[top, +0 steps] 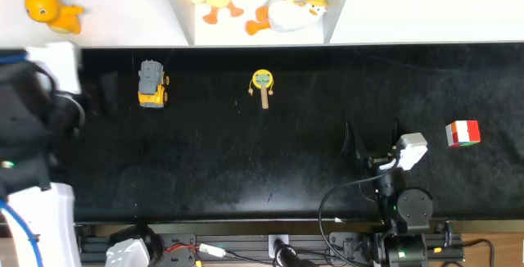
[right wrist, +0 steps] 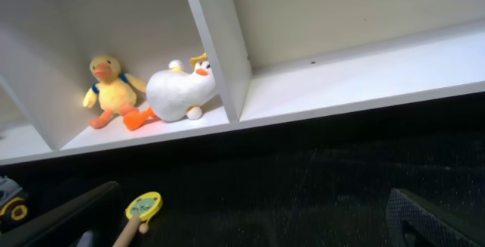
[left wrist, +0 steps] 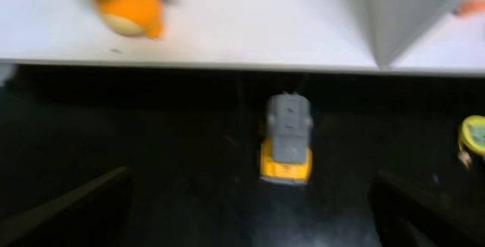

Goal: Store Toys

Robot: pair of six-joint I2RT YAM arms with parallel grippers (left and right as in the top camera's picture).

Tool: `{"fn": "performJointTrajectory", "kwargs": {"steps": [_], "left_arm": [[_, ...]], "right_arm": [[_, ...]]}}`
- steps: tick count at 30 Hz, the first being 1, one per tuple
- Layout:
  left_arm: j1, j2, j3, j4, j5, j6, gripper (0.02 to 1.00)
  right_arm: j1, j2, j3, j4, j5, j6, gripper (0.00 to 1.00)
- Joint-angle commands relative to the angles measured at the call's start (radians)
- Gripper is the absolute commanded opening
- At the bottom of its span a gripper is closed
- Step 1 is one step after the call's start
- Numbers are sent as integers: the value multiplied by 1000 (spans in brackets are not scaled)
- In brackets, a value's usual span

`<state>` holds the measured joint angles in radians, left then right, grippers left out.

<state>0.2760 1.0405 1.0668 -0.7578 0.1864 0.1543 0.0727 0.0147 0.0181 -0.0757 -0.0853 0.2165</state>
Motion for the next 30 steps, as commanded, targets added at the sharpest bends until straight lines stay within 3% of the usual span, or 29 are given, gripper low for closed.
{"fn": "performJointTrajectory", "kwargs": {"steps": [1,8,19,30], "left_arm": [[-143,5,-128,51,-91,-85,998],[-283,186,-190,207,-230,-129,998],[-283,484,-190,444,-230,-129,998],[-257,584,-190,525,-233,-129,998]], "right_arm": [[6,-10,-13,4,8,8,996],[6,-10,-13,4,8,8,996],[6,-10,-13,4,8,8,996],[6,-10,-13,4,8,8,998]]}}
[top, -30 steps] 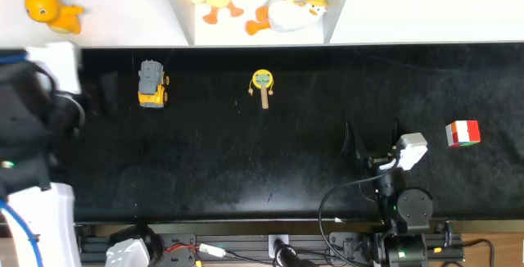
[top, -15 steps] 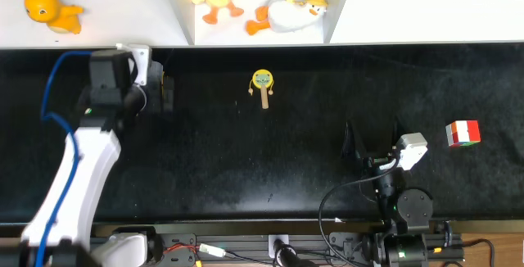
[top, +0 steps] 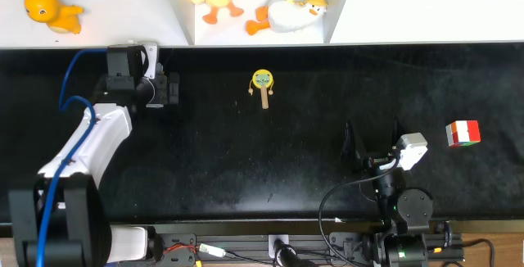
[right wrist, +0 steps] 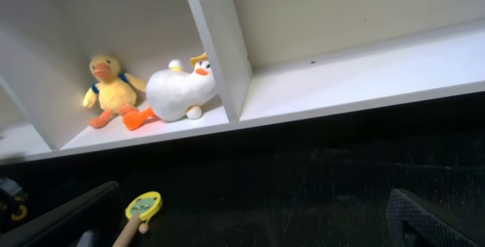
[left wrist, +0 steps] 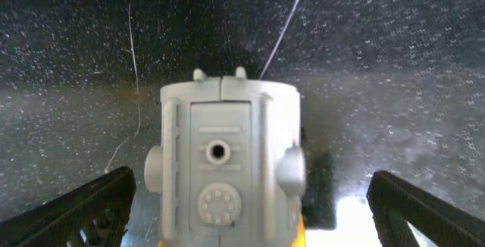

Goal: Store Toys

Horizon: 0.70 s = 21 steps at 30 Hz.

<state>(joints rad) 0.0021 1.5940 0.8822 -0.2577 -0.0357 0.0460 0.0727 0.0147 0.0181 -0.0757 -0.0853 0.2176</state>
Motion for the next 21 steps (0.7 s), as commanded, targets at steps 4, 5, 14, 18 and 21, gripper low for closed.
{"fn": "performJointTrajectory", "kwargs": {"steps": [4,5,14,18,21], "left_arm": [[27,50,-5,58,-11,-21,967],[29,50,-5,66,-11,-21,934],[32,50,-5,76,-11,-21,557],[32,50,-5,76,-11,-22,461],[31,48,-2,74,-7,-23,435]], "right_arm": [[6,-10,-13,4,8,7,996],[6,-10,-13,4,8,7,993],[6,-10,-13,4,8,7,998],[6,-10,-13,4,8,7,996],[6,-10,-13,4,8,7,996]]}}
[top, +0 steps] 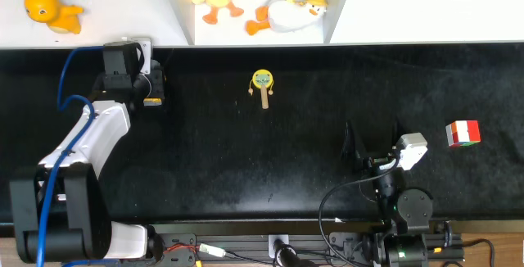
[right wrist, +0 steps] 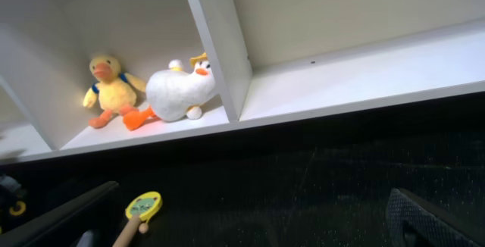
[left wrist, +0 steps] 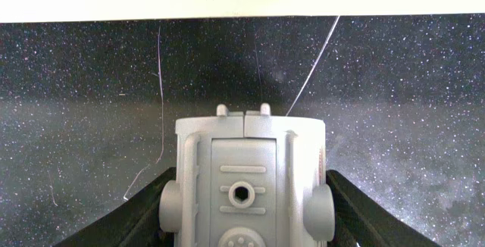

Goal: Store Toys

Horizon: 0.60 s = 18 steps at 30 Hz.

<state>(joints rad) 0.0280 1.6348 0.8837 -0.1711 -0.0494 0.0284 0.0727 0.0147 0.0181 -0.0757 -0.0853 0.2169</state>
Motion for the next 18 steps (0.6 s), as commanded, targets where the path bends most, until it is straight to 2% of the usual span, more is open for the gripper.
{"fn": "performJointTrajectory", "kwargs": {"steps": [1,13,18], "left_arm": [[5,3,-1,-18,12,-11,428],[3,-228,87,-222,23,-38,308],[3,-337,87,-159,-56,-38,272]], "right_arm": [[6,-10,-13,4,8,8,996],[6,-10,-13,4,8,8,996],[6,-10,-13,4,8,8,996]]}}
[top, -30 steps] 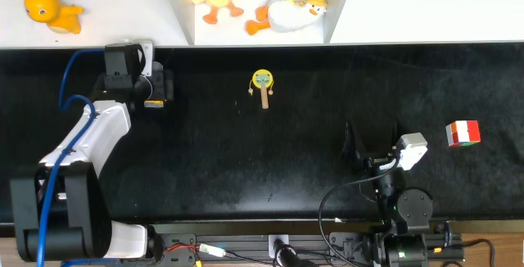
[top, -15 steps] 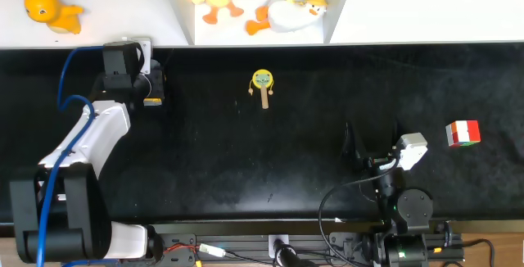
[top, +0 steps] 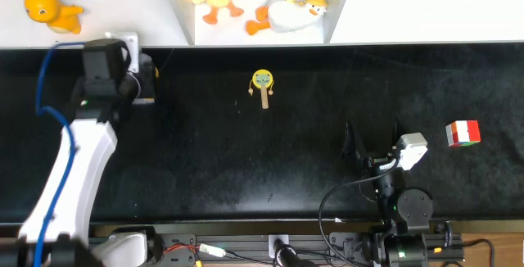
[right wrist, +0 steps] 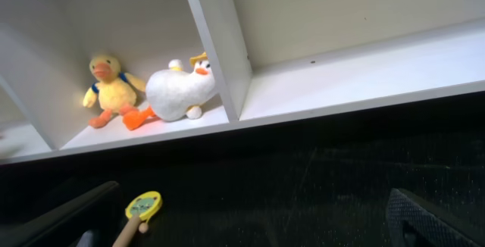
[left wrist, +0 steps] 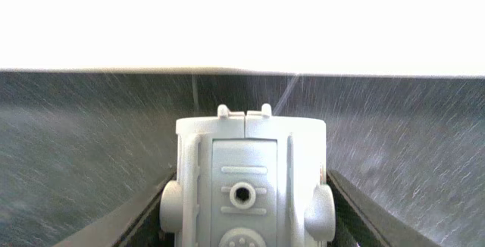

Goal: Store Toys

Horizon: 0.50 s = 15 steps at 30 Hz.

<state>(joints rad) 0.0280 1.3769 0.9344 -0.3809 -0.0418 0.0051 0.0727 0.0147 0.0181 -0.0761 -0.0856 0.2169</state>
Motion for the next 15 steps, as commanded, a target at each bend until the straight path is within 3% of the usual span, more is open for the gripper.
{"fn": "performJointTrajectory", "kwargs": {"steps": [1,15], "left_arm": [[3,-79,37,71,-76,-14,272],[3,140,36,456,-80,-11,272]], "right_arm": [[6,-10,-13,5,8,7,996],[6,-10,-13,5,8,8,996]]}}
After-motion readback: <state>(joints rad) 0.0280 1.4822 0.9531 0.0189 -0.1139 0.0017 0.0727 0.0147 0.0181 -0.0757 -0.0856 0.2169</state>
